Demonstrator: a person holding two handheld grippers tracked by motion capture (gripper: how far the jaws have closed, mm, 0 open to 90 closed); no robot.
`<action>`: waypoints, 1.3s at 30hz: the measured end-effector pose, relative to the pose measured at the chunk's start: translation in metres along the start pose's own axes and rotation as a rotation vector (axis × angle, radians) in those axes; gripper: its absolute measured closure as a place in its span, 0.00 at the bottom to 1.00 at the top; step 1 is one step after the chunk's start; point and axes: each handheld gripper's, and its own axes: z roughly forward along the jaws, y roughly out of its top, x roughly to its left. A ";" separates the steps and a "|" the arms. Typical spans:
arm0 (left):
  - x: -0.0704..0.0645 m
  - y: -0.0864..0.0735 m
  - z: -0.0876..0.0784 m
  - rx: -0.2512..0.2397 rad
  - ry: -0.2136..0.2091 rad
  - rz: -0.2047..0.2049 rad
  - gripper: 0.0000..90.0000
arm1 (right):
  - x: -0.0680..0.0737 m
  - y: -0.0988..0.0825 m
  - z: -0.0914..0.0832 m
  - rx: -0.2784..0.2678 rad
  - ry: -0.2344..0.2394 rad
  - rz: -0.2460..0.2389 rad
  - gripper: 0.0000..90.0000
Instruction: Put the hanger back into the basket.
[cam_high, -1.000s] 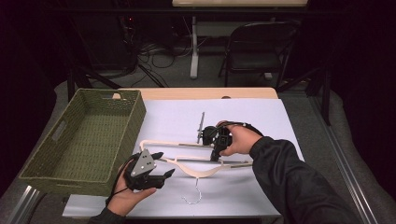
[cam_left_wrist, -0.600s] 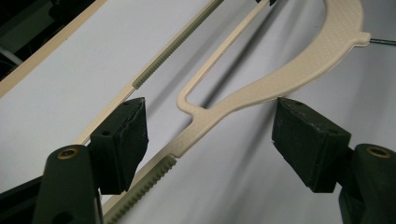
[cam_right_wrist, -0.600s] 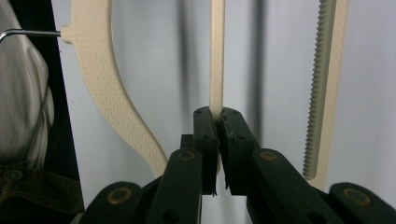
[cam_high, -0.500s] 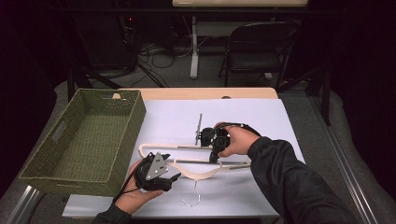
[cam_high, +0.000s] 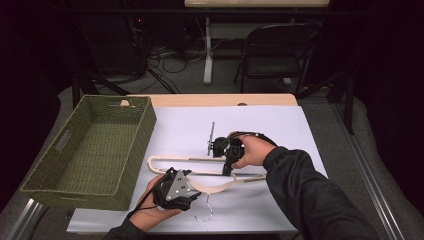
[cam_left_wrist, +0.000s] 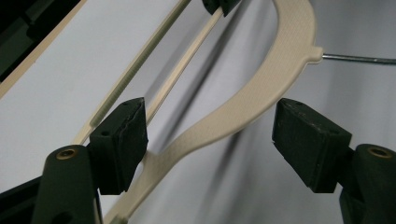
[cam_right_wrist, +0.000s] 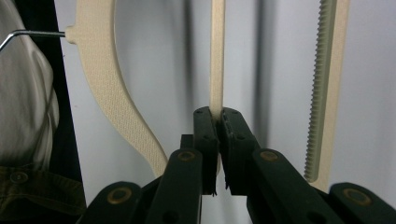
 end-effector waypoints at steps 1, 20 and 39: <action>-0.001 0.000 0.001 -0.004 -0.001 0.007 0.31 | 0.000 0.001 0.001 -0.002 -0.002 -0.005 0.95; 0.001 -0.003 0.005 -0.017 -0.126 -0.052 0.67 | -0.002 0.002 0.022 0.006 -0.007 -0.023 0.95; 0.010 0.002 0.006 -0.038 -0.143 -0.104 0.70 | 0.014 -0.015 -0.001 -0.128 -0.131 -0.007 0.85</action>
